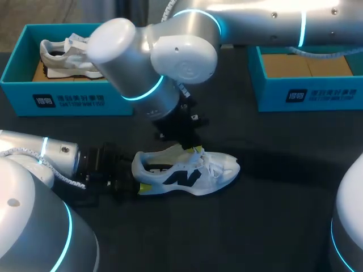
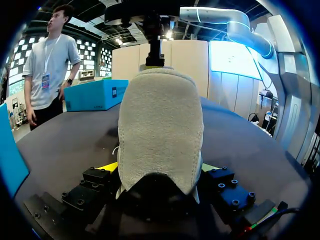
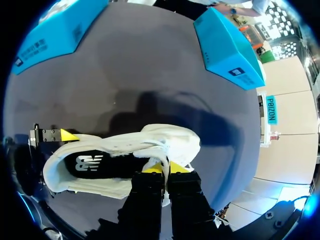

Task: Take the shoe out of the shoebox, open the shoe tongue, remove and reinsert the insole, then place the shoe into the shoebox

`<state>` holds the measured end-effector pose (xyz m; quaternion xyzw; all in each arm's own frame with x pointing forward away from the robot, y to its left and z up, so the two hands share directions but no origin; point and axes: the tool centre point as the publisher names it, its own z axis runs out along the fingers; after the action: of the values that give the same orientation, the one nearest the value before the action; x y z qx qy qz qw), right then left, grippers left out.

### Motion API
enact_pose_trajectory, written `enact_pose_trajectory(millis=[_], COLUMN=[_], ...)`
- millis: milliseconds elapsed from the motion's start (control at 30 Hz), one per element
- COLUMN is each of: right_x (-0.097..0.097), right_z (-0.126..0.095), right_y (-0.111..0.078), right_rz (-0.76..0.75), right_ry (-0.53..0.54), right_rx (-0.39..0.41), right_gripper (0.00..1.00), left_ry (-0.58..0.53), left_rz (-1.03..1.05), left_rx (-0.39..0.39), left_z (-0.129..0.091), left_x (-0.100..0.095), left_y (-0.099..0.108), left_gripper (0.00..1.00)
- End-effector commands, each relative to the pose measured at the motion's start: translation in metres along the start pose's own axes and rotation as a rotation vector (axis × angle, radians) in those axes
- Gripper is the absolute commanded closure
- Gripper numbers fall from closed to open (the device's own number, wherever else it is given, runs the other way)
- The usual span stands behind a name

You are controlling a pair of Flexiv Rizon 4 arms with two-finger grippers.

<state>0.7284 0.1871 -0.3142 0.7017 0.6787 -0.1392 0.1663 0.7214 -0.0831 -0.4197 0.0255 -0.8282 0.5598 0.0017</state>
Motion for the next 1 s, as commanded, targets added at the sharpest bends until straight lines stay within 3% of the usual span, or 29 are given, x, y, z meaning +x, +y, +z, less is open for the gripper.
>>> enact_pose_trajectory(millis=[33, 333, 633, 900, 933, 1000], right_x=[-0.016, -0.035, -0.053, -0.055, -0.055, -0.055], right_z=[0.0, 0.01, 0.035, 0.061, 0.065, 0.07], right_y=[0.0, 0.006, 0.009, 0.007, 0.007, 0.007], right_rz=[0.004, -0.012, -0.031, -0.052, -0.05, -0.05], right_ry=[0.005, -0.078, -0.154, -0.156, -0.154, -0.147], right_rx=[-0.007, 0.02, 0.056, 0.083, 0.087, 0.088], right_gripper=[1.0, 1.0, 1.0, 1.0, 0.95, 0.64], left_ry=[-0.003, -0.003, -0.003, -0.003, -0.003, -0.003], left_rz=[0.001, 0.001, 0.001, 0.001, 0.001, 0.001], left_rx=[0.001, 0.001, 0.001, 0.001, 0.001, 0.001], left_z=[0.003, 0.003, 0.003, 0.003, 0.003, 0.003], left_x=[0.002, 0.002, 0.002, 0.002, 0.002, 0.002], left_y=[0.003, 0.003, 0.003, 0.003, 0.003, 0.003], left_gripper=[1.0, 1.0, 1.0, 1.0, 1.0, 1.0])
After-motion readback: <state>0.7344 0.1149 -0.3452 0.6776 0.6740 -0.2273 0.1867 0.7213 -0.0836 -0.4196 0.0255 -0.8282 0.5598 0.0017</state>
